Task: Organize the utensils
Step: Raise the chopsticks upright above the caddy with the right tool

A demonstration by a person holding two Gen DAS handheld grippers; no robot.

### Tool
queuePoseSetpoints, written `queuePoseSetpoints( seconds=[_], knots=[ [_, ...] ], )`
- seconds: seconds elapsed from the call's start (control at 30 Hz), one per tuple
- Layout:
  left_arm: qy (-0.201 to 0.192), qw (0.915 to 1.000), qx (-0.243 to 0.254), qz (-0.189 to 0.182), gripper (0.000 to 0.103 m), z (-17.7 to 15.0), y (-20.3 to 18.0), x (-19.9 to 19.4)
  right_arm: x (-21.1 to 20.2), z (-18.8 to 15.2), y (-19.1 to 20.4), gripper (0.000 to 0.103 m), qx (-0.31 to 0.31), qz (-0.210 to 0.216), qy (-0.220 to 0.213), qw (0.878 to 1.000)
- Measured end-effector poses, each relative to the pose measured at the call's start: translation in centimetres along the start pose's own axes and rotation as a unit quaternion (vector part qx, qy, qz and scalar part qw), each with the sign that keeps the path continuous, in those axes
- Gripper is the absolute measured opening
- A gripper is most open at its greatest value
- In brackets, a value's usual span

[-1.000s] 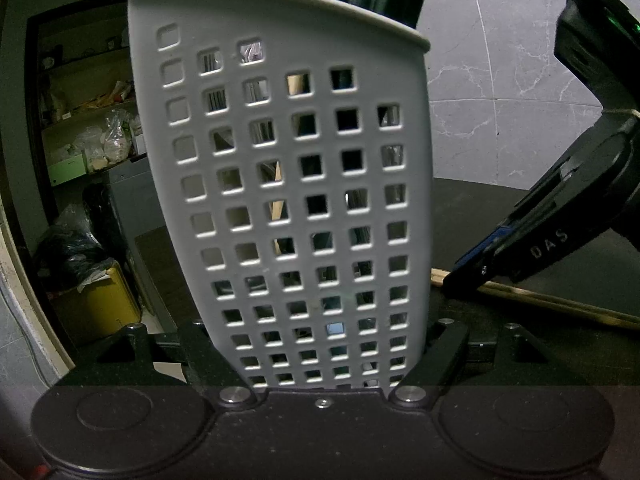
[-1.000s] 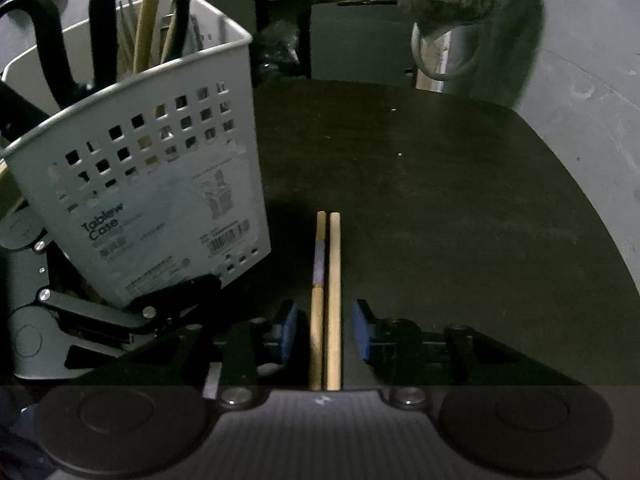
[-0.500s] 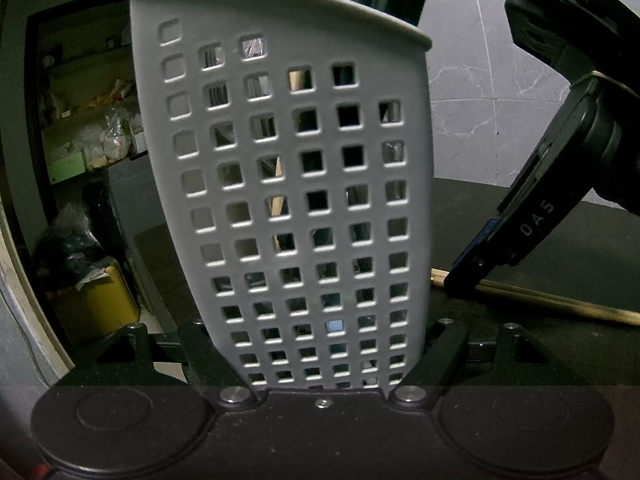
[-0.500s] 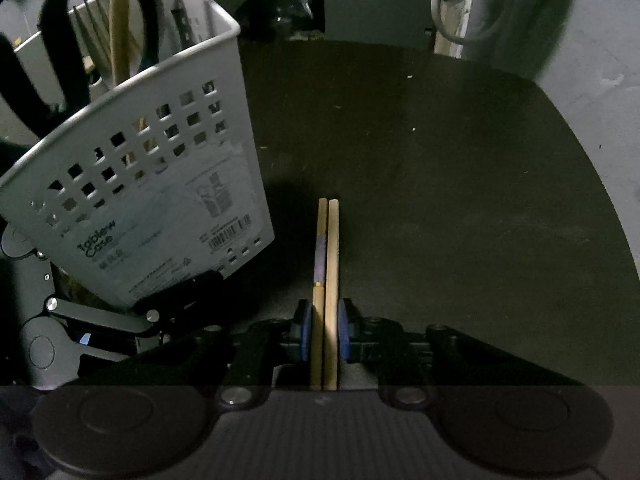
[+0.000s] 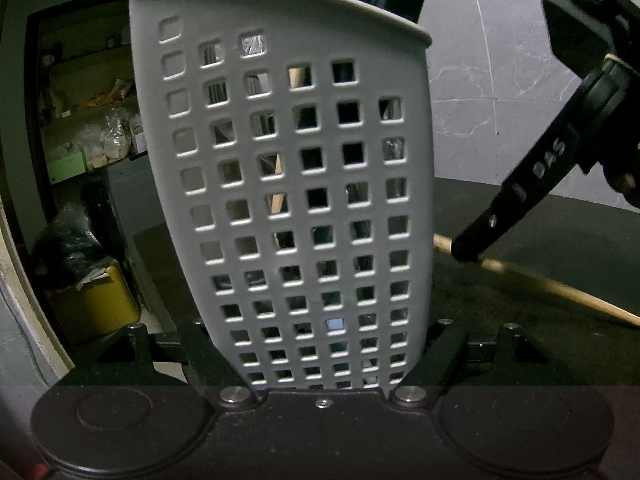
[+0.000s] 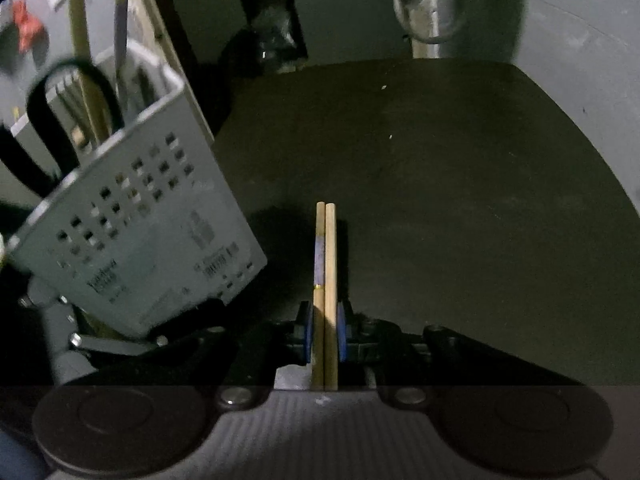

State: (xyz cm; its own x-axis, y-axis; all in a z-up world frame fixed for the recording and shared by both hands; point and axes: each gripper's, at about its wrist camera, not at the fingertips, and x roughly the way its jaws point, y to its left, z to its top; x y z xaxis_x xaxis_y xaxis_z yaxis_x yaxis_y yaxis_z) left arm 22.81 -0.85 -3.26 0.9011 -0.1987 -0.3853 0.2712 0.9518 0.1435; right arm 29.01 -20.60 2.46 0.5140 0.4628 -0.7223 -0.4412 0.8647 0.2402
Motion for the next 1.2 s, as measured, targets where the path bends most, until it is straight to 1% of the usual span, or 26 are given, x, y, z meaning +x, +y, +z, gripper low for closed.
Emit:
queuePoseSetpoints(
  seconds=[0.17, 0.3, 0.47, 0.63, 0.73, 0.9, 1.03, 1.2],
  knots=[
    [0.001, 1.0, 0.002, 0.001, 0.078, 0.2, -0.3, 0.0, -2.5, -0.8, -1.6, 0.014, 0.041, 0.029, -0.067, 0.996],
    [0.001, 1.0, 0.002, 0.001, 0.078, 0.2, -0.3, 0.0, -4.2, -1.5, -3.2, 0.014, 0.077, 0.051, -0.126, 0.988],
    [0.001, 1.0, 0.002, 0.002, 0.078, 0.2, -0.3, 0.0, -5.6, -2.1, -4.3, 0.014, 0.097, 0.073, -0.187, 0.975],
    [0.001, 1.0, 0.002, 0.002, 0.078, 0.2, -0.3, 0.0, -7.1, -2.5, -4.7, 0.014, 0.104, 0.096, -0.248, 0.958],
    [0.001, 1.0, 0.002, 0.001, 0.078, 0.2, -0.3, 0.0, -8.8, -2.4, -4.6, 0.014, 0.098, 0.104, -0.292, 0.946],
    [0.0, 1.0, 0.001, 0.001, 0.078, 0.2, -0.3, 0.0, -11.7, -1.1, -3.4, 0.014, 0.076, 0.117, -0.356, 0.924],
    [0.0, 1.0, 0.001, 0.001, 0.078, 0.2, -0.3, 0.0, -13.3, 0.4, -1.9, 0.014, 0.061, 0.13, -0.389, 0.91],
    [0.0, 1.0, 0.001, 0.001, 0.078, 0.2, -0.3, 0.0, -14.3, 2.6, -0.5, 0.014, 0.06, 0.157, -0.421, 0.891]
  ],
)
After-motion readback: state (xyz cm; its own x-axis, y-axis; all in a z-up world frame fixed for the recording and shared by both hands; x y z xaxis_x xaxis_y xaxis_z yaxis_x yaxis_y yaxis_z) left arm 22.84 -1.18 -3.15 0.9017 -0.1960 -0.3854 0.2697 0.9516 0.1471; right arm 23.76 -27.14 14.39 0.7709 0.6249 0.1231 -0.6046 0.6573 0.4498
